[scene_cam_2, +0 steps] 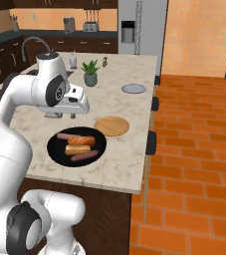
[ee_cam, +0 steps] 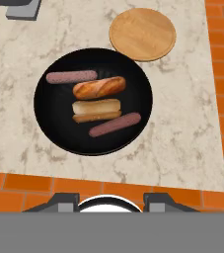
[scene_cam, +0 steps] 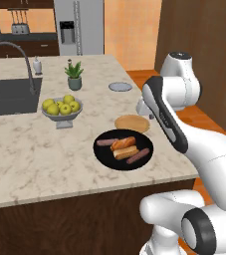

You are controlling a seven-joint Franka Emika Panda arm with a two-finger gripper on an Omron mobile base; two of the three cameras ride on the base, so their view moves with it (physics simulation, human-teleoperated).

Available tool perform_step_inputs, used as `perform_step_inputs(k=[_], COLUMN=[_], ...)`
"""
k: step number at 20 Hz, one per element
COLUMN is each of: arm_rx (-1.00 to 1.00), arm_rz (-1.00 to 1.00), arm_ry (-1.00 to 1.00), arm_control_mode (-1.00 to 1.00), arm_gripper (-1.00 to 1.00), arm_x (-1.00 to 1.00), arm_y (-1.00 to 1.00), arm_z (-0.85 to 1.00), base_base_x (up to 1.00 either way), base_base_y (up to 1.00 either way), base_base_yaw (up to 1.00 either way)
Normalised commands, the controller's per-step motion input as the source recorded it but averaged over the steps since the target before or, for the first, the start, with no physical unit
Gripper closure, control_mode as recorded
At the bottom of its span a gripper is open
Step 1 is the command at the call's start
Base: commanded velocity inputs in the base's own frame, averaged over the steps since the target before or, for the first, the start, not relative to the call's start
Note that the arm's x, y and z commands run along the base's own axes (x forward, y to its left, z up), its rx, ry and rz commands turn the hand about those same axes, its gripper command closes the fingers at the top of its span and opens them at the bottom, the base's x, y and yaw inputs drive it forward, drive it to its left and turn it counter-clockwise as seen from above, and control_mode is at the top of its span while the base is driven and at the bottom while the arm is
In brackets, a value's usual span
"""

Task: Place one bun and one sausage from the bowl on each plate.

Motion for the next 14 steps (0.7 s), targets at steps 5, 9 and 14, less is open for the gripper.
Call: perform_step_inputs(k=[5, 9, 14], arm_rx=[0.0, 0.0, 0.0], arm_rz=[0.0, 0.0, -0.1], arm_ry=[0.0, 0.0, 0.03], arm_control_mode=[-1.0, -1.0, -1.0], arm_gripper=[-1.0, -1.0, -1.0], arm_x=[-0.01, 0.0, 0.05], arm_y=[0.01, 0.0, 0.22], arm_z=[-0.01, 0.0, -0.18], base_base_x=[0.0, 0.0, 0.0], base_base_y=[0.0, 0.0, 0.0], base_base_yaw=[0.0, 0.0, 0.0])
